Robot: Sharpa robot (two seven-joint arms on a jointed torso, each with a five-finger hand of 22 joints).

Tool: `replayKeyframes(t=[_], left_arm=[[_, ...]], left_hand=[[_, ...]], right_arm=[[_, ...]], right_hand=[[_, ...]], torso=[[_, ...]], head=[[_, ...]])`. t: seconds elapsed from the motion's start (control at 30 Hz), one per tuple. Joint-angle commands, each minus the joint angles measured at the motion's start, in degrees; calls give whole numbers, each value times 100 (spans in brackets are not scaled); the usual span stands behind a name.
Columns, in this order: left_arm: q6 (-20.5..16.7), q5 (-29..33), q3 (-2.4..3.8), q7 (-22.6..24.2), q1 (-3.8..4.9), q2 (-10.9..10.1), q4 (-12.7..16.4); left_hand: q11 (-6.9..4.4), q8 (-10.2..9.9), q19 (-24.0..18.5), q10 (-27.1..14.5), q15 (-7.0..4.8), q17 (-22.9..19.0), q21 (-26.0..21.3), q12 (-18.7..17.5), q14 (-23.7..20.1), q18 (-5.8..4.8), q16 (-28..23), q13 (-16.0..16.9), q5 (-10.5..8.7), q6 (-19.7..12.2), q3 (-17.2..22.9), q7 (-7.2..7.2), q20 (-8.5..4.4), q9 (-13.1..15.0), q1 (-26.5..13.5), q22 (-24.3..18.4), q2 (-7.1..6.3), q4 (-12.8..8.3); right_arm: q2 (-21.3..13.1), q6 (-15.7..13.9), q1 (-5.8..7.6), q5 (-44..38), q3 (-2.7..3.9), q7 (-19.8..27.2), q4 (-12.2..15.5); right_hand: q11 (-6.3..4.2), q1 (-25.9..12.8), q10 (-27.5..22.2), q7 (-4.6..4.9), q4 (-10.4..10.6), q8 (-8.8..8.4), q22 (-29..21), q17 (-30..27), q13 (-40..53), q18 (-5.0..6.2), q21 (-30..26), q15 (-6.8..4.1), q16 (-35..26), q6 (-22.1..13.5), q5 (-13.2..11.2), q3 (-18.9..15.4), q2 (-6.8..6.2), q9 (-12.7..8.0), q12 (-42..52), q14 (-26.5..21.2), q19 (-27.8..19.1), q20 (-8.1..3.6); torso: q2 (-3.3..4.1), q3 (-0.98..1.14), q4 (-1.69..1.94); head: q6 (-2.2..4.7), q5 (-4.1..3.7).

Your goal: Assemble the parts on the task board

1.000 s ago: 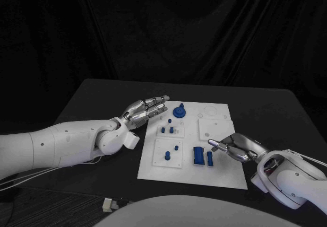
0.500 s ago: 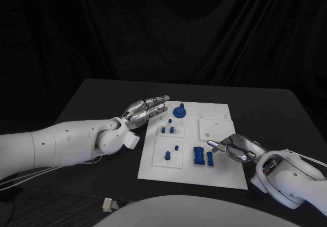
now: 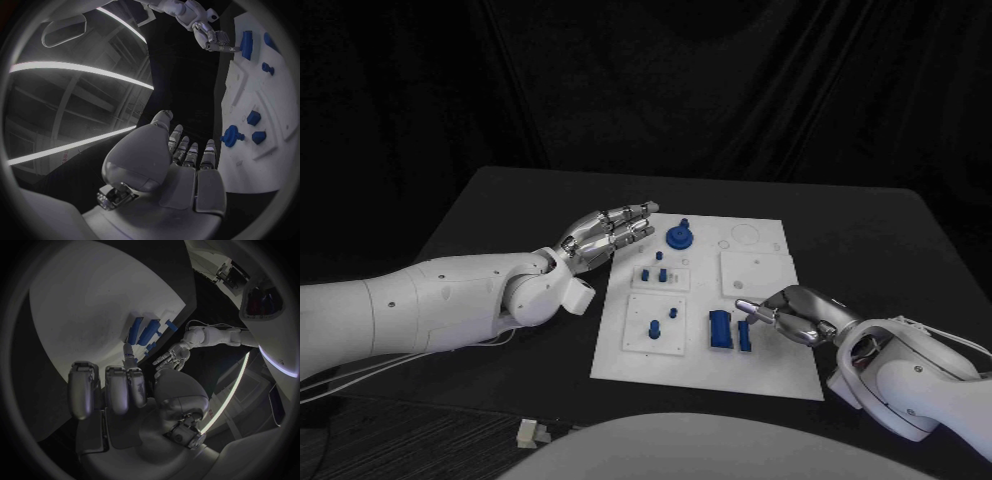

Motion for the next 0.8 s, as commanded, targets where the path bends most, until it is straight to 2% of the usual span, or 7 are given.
replayKeyframes(t=[0.03,0.33,0.5,0.63,0.8], left_arm=[[80,28,6,357,6,13,-1],[98,28,6,330,6,16,-16],[106,28,6,312,6,14,-21],[118,28,6,292,6,9,-24],[131,29,6,273,6,8,-30]], left_hand=[[40,0,-4,6,16,-10,16,-19,-4,85,-13,-1,35,-26,44,12,12,-5,50,-5,-10,4],[49,-7,-6,0,23,-10,15,-22,-5,84,-13,-2,37,-42,53,14,18,-7,56,-9,-6,0],[49,-7,-6,0,23,-10,15,-22,-5,84,-13,-2,37,-42,53,14,18,-7,56,-9,-6,0],[56,-10,-6,-1,29,-10,14,-18,-5,83,-13,-1,39,-48,60,17,22,-7,60,-9,-1,-4],[62,-7,-6,1,34,-9,15,-8,-3,83,-12,1,40,-40,67,21,25,-6,65,-7,4,-7]], right_arm=[[37,161,-45,-37,-11,-90,13],[71,276,-63,-143,-11,-265,1],[78,255,-66,-429,-11,-389,18],[59,51,-66,-798,-11,-384,61],[9,-365,-67,-1108,-11,-207,136]], right_hand=[[41,69,618,19,-6,-19,1304,587,1507,-71,-31,48,-12,-30,-11,-157,-6,-8,20,428,337,42],[49,125,618,28,-13,-18,1292,543,1507,-62,-61,56,-27,-39,-6,-141,25,-33,20,420,321,54],[93,167,618,79,1,-65,1280,491,1507,-53,-91,86,-45,-231,-8,-167,39,-148,20,409,305,86],[98,169,618,84,1,-65,1278,478,1507,-51,-98,89,-49,-249,-8,-170,36,-160,20,406,302,90],[103,202,618,86,-11,-49,1296,548,1507,-64,-47,95,-24,-255,-2,-165,28,-180,20,420,326,97]], torso=[[1,0,-2],[-2,0,-6],[-4,-1,-5],[-4,-1,-4],[-2,0,-6]], head=[[0,8],[0,19],[0,27],[0,25],[0,29]])
